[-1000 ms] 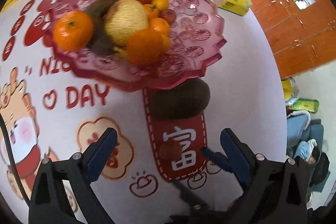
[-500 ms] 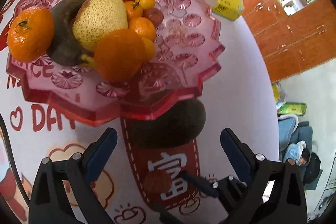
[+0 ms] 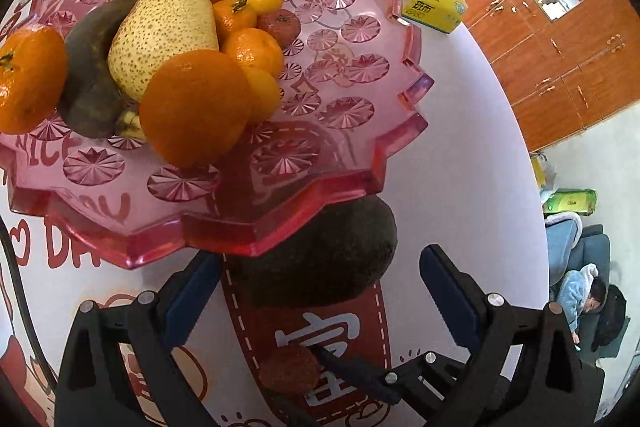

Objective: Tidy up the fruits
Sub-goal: 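Grasp the avocado with the left tool while the right tool grasps the lychee, then carry the avocado and lychee over the bowl and open both tools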

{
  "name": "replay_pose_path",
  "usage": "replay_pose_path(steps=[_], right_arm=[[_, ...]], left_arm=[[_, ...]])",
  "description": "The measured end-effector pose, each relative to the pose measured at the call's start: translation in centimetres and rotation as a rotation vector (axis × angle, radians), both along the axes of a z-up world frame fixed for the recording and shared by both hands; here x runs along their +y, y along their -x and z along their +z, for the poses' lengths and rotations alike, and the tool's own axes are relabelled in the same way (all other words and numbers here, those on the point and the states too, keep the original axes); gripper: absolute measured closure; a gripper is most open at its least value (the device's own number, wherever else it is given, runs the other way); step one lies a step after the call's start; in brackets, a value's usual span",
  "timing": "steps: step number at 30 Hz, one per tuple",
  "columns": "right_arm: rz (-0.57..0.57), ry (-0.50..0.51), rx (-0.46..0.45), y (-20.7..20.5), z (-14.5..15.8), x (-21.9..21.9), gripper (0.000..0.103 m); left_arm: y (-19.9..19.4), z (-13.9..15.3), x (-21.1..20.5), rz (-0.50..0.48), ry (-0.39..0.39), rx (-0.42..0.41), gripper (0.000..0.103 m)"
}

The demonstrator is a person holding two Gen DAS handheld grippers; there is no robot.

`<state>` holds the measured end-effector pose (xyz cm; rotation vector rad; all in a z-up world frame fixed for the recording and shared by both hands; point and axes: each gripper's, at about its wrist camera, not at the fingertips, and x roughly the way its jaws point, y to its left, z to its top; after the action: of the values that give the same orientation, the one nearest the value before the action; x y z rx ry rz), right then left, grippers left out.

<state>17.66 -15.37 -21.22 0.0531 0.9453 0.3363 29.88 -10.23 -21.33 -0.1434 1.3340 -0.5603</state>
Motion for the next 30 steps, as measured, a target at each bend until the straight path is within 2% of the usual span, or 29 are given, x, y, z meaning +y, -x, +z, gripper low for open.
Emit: replay_pose_path(steps=[5,13,19,30], right_arm=[[-0.009,-0.008,0.027,0.1,0.2,-1.4,0.073],[-0.044,-0.008,0.06,1.1,0.5,-4.6,0.073],[-0.054,-0.019,0.055,1.3,1.2,-7.5,0.073],[-0.033,-0.041,0.045,1.0,1.9,-8.3,0.073]], left_arm=[[-0.6,-0.1,-0.9,0.031,-0.03,-0.011,0.006],[-0.9,-0.1,-1.5,0.043,-0.096,-0.013,0.021],[-0.5,0.1,-2.1,0.093,-0.124,-0.009,0.022],[2.3,0.2,-2.5,0.141,-0.156,0.0,0.024]])
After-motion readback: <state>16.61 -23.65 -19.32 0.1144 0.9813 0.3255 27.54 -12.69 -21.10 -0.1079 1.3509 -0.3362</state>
